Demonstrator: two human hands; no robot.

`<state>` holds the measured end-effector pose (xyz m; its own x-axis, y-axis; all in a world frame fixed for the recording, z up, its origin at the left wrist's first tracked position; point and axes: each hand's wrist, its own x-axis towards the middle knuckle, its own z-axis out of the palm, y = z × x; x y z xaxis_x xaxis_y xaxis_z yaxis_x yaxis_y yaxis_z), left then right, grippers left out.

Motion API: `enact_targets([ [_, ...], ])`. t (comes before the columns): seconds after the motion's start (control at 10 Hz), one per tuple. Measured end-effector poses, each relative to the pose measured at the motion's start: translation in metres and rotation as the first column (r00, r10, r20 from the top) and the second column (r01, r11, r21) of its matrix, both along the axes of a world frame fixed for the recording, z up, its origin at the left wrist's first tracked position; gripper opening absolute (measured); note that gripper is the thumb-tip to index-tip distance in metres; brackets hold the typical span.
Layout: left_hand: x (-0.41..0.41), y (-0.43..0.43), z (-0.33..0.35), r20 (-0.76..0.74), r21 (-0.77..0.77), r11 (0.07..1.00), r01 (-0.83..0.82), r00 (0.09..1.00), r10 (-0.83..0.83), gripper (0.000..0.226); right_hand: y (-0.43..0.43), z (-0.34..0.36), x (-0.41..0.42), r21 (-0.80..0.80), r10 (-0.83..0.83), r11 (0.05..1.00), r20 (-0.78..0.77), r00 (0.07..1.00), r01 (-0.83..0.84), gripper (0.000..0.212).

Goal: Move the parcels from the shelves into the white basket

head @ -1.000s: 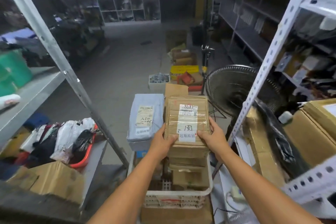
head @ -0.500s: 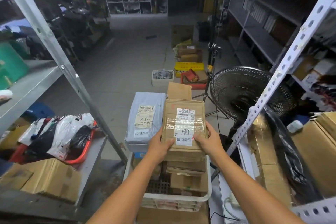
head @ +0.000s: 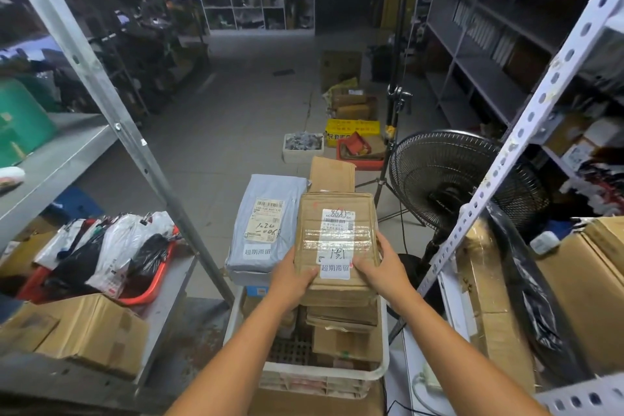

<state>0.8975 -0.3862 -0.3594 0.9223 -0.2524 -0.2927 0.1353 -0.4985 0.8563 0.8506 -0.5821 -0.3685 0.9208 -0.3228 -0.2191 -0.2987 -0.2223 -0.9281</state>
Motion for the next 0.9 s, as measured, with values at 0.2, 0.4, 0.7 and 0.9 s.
enact_targets([
  [0.2,-0.006,0.002,0.001,0.004,-0.003,1.0,-0.024,1.0,0.024,0.046,0.001,0.006,-0.003,-0.045,-0.012,0.999,-0.004,1.0,0.011,0.065],
  [0.4,-0.014,0.011,0.005,0.041,0.0,1.0,-0.022,0.999,0.022,0.046,0.001,0.008,-0.005,-0.102,-0.01,0.995,-0.083,0.996,0.001,0.058],
  [0.7,-0.003,0.044,0.011,0.013,0.265,0.923,0.278,0.956,-0.292,0.052,0.02,0.036,-0.011,-0.329,-0.04,0.944,-0.209,0.977,-0.032,0.037],
  [0.9,0.031,0.073,0.055,0.146,0.479,0.799,0.365,0.864,-0.482,0.054,0.04,0.09,0.0,-0.56,-0.065,0.828,-0.158,0.985,-0.035,0.035],
])
